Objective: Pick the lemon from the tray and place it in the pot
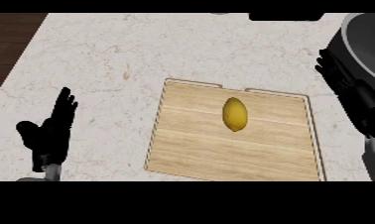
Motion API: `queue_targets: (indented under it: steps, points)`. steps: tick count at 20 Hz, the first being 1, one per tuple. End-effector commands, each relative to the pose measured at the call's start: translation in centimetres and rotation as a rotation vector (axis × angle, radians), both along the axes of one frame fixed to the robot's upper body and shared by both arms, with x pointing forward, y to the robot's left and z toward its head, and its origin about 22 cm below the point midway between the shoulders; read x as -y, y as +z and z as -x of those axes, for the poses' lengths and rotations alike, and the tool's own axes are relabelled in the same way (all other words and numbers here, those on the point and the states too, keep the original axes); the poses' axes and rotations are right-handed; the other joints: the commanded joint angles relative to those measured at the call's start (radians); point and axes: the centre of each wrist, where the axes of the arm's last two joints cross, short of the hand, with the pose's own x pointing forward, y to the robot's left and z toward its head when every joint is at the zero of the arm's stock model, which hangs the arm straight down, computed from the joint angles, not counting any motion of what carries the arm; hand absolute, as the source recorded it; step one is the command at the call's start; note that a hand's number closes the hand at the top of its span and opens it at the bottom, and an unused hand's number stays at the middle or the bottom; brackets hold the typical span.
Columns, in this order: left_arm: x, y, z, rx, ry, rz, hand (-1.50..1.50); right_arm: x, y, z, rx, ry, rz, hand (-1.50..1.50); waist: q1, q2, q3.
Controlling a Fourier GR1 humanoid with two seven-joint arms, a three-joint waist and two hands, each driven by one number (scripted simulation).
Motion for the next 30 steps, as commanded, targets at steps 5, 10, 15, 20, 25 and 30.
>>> queue_targets:
  steps: [5,10,15,20,25,30]
  points:
    - [1.7,7.3,-4.5,0.242,-0.126,-0.035,0.0,-4.4,7.8,-5.9,0.166,0.024,0.401,1.5,0.038,0.016,-0.014]
    - [2.7,10.3,-6.3,0.242,-0.177,-0.006,0.0,-5.9,6.2,-6.3,0.255,0.0,0.808,-1.5,0.015,0.019,-0.012]
    - [2.0,10.0,-5.7,0.217,-0.142,0.008,0.0,-10.5,6.0,-7.5,0.368,0.156,0.755,-1.5,-0.009,0.014,-0.013]
    - [2.1,11.4,-5.6,0.228,-0.145,0.001,0.0,-14.9,10.2,-7.2,0.266,0.273,0.828,-1.5,-0.013,0.012,-0.013]
    - [1.8,10.9,-5.2,0.219,-0.146,0.001,0.0,-18.0,11.2,-6.7,0.003,0.4,1.053,-1.5,-0.01,0.008,-0.015]
    - [2.0,10.5,-5.4,0.224,-0.142,-0.002,0.0,-22.9,10.2,-6.4,-0.187,0.481,1.278,-1.5,-0.01,0.01,-0.016]
